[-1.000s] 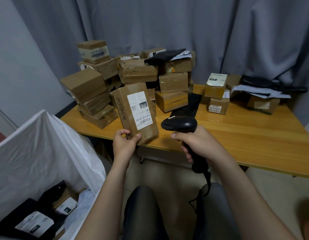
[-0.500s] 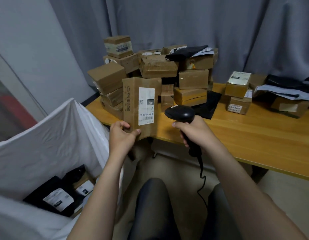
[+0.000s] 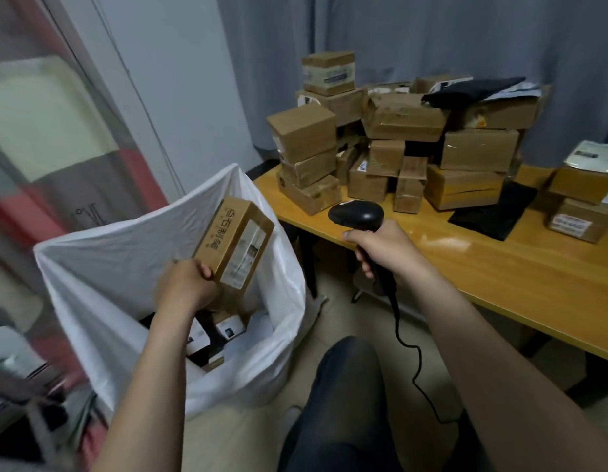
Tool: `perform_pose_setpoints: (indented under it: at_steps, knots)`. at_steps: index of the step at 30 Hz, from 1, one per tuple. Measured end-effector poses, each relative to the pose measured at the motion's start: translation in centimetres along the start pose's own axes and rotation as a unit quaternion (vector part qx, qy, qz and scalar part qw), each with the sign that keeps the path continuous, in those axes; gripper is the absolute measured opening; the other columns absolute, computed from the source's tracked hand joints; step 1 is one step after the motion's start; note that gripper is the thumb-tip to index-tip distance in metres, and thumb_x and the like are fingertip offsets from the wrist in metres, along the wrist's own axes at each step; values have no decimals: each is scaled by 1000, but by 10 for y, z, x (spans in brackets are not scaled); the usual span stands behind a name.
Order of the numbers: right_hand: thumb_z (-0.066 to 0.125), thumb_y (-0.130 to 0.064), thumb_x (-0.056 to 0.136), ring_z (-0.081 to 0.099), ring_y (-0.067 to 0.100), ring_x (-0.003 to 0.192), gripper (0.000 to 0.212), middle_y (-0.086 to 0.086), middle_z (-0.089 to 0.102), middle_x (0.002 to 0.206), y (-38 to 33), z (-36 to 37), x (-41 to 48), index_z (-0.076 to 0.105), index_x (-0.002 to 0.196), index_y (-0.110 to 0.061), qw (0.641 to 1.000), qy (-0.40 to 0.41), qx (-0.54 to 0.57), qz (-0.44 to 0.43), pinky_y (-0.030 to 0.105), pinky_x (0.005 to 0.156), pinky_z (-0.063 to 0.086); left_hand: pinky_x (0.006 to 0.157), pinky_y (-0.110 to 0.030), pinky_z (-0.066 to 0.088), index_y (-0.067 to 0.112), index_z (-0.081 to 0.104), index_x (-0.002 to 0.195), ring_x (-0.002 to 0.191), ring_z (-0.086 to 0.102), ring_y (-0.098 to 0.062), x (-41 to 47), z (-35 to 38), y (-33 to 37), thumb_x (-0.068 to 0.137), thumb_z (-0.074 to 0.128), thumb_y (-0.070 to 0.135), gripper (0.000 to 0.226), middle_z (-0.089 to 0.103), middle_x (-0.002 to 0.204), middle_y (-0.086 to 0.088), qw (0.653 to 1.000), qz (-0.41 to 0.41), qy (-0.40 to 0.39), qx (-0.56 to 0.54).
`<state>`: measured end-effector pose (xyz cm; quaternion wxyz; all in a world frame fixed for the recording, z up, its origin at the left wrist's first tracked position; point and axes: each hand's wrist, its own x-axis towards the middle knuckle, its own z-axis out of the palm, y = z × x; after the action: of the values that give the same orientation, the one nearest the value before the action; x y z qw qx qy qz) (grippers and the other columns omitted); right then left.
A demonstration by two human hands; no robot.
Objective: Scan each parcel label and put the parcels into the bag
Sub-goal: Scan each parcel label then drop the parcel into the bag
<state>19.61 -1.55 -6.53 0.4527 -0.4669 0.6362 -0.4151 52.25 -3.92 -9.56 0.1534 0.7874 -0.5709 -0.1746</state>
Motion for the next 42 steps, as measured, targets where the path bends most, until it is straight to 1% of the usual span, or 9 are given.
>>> perform_pose_setpoints:
  at_steps: [5, 10, 19, 24, 26, 29, 34, 40, 42]
  knots:
    - [72, -27, 95, 51, 17, 47, 21, 3, 57, 58, 2, -1, 5, 70, 89, -7, 1000, -1, 3, 4, 30, 50, 47, 90, -45, 56, 27, 71, 89, 99, 61, -37, 12, 9, -36, 79, 73, 24, 11, 58, 113, -14, 995, -66, -20, 74]
    - [73, -28, 95, 53, 19, 49, 23, 5, 58, 61, 6, -10, 11, 70, 86, -6, 1000, 10, 4, 5, 32, 51, 48, 96, -47, 52, 21, 68, 94, 124, 45, -37, 28, 35, -27, 54, 77, 47, 49, 56, 120, -19, 986, -78, -105, 107]
    - [72, -29, 96, 56, 18, 53, 24, 5, 61, 65, 7, -43, 7, 72, 90, -6, 998, 50, 10, 23, 30, 51, 50, 95, -47, 54, 20, 63, 127, 113, 59, -34, 22, 60, 78, 81, 77, 55, 60, 50, 132, -10, 983, 72, -102, 133]
    - [72, -31, 96, 58, 21, 56, 26, 6, 62, 67, 6, -75, 2, 73, 93, -6, 995, 100, 15, 15, 31, 53, 52, 93, -47, 54, 22, 66, 109, 112, 58, -34, 12, 63, 164, 84, 74, 56, 43, 59, 121, -7, 971, 178, -81, 138]
    - [71, -30, 96, 59, 20, 55, 25, 6, 62, 66, 8, -91, 1, 72, 89, -7, 991, 133, 17, 3, 31, 52, 52, 90, -43, 55, 22, 67, 114, 112, 59, -32, 7, 63, 199, 86, 75, 53, 43, 60, 122, -5, 965, 218, -76, 124]
    - [72, -30, 95, 64, 23, 69, 18, 5, 64, 74, 12, -117, 3, 70, 95, -12, 980, 197, 26, -30, 36, 63, 52, 96, -44, 53, 25, 63, 130, 122, 57, -31, 2, 68, 248, 88, 73, 53, 52, 57, 134, -6, 953, 278, -90, 77]
    - [71, -29, 94, 64, 23, 85, 20, -1, 64, 85, 9, -168, 1, 66, 111, -19, 958, 271, 63, -65, 42, 79, 54, 93, -43, 54, 24, 59, 130, 118, 60, -27, -15, 76, 323, 90, 73, 49, 49, 61, 130, -2, 925, 371, -75, 28]
    - [70, -29, 97, 63, 22, 72, 21, 6, 61, 78, -12, -214, 7, 65, 110, -14, 948, 292, 112, -52, 34, 60, 54, 89, -40, 56, 26, 60, 130, 115, 60, -25, -30, 76, 394, 92, 72, 40, 42, 58, 127, 2, 884, 466, -28, -23]
    - [70, -29, 97, 62, 20, 68, 24, 6, 61, 77, -18, -226, 13, 65, 112, -11, 950, 289, 106, -52, 30, 54, 53, 97, -41, 52, 27, 65, 121, 121, 55, -28, -24, 77, 416, 93, 71, 36, 30, 55, 129, 0, 881, 471, -12, -25]
